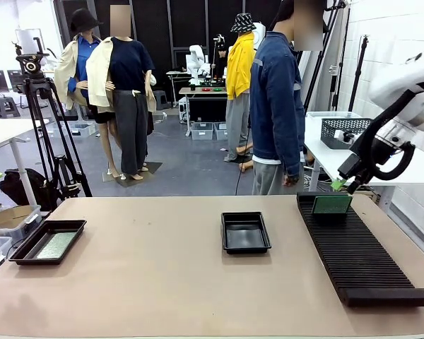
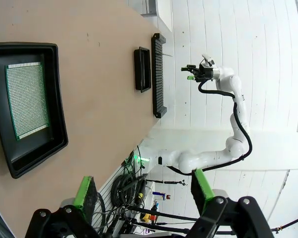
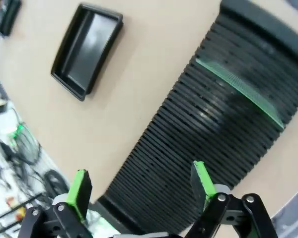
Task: Inspect and transfer BCBs to ESD trays.
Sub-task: Pick up the Blank PCB from the PCB Rack and place it in the right ESD tray.
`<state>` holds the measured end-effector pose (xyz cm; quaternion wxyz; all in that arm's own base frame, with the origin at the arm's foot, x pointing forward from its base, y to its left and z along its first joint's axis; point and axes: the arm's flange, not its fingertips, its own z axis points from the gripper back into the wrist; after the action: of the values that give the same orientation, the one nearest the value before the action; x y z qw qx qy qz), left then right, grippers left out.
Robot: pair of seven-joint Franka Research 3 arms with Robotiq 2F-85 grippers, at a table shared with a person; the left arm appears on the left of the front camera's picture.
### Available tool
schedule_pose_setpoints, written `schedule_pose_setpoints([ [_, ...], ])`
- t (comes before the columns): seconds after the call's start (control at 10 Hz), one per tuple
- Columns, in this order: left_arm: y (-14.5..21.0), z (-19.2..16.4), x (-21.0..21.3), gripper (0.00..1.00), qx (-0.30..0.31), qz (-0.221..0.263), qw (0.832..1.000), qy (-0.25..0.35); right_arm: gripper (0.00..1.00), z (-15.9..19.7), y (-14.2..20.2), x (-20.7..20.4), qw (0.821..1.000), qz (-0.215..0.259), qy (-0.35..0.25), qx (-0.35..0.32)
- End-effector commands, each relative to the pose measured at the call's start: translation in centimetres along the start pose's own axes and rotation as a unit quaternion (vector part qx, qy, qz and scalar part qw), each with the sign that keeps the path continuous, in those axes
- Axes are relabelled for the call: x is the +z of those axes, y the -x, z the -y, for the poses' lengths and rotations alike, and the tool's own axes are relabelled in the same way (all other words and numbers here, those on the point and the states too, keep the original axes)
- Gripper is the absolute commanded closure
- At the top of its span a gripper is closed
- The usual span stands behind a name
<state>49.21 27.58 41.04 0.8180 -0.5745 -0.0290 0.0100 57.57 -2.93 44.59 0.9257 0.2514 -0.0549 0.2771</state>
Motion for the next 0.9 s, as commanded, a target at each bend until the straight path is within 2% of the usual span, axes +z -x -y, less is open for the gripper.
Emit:
schedule_pose_setpoints([
  [0.0,0.1,0.1,0.0,0.0,0.0,0.003,1.0,-0.005,0.0,0.0,-2.0,0.2,0.997,-0.024,0.01,0.077],
  [0.4,0.1,0.1,0.0,0.0,0.0,0.003,1.0,-0.005,0.0,0.3,-5.1,0.1,0.973,-0.059,0.049,0.216],
  [0.8,0.1,0.1,0.0,0.0,0.0,0.003,1.0,-0.005,0.0,1.4,-6.0,-0.5,0.923,-0.126,0.11,0.345],
])
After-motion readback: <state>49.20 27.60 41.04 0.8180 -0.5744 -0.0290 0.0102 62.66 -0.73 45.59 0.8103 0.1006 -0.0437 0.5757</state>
